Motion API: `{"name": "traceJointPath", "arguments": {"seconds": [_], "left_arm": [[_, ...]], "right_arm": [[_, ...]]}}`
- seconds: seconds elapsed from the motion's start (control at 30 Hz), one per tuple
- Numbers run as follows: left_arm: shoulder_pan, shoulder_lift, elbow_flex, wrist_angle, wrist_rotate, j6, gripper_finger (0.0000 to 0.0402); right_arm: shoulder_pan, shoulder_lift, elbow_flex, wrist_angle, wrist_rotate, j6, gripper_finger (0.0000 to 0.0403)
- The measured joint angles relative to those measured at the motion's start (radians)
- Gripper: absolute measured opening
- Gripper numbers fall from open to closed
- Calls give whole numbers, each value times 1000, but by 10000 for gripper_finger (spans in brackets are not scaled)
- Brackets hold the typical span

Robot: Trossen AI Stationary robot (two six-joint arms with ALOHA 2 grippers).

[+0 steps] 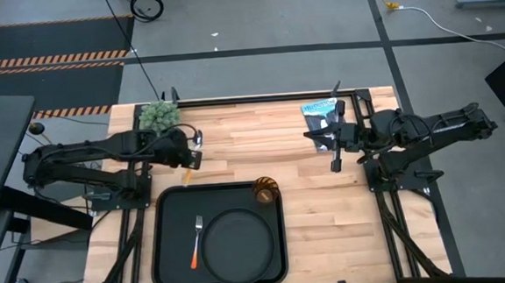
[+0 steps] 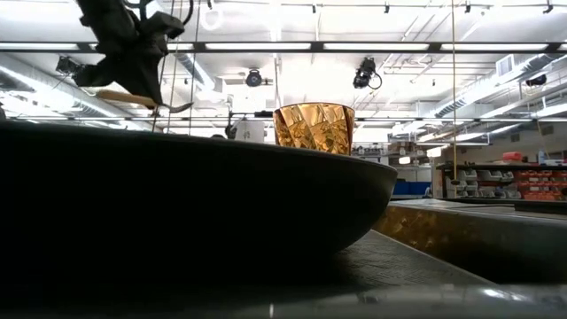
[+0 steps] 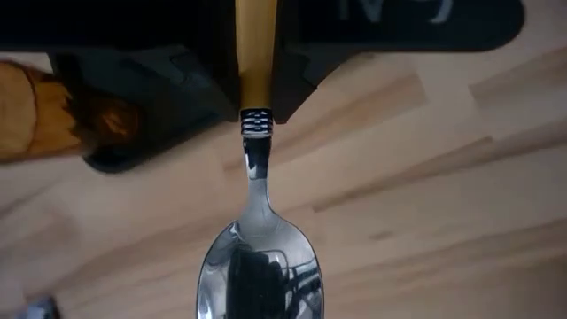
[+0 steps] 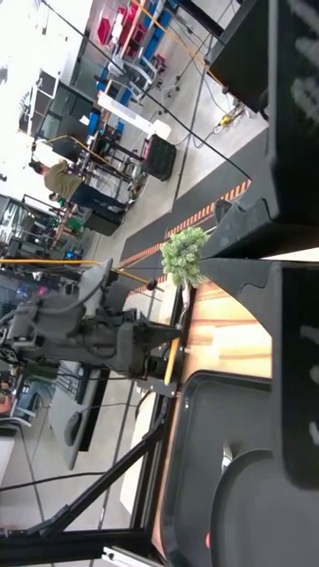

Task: Pick and place plate/cup/fork/spoon on tray
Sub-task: Put the yellow spoon on the black tray to the left of the orange fork

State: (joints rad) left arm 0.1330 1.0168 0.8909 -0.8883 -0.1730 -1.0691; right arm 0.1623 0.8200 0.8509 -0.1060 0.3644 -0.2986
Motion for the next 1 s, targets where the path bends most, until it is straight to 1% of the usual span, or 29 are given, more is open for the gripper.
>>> {"name": "traceJointPath", "arguments": {"seconds": [0.13, 0.23, 0.47, 0.6, 0.77, 1.0], "left_arm": [[-89, 2, 0, 2, -1, -69, 55], [-179, 5, 0, 6, -28, -132, 55], [-416, 5, 0, 8, -153, -320, 55], [-522, 5, 0, -15, -245, -422, 55], [-622, 13, 0, -78, -311, -555, 55], [-702, 58, 0, -97, -312, -658, 55]], "right_arm": [[0, 0, 0, 0, 0, 0, 7], [0, 0, 0, 0, 0, 8, 7], [0, 0, 0, -1, 0, 11, 7], [0, 0, 0, -1, 0, 12, 7], [0, 0, 0, -1, 0, 18, 7], [0, 0, 0, -2, 0, 19, 7]]}}
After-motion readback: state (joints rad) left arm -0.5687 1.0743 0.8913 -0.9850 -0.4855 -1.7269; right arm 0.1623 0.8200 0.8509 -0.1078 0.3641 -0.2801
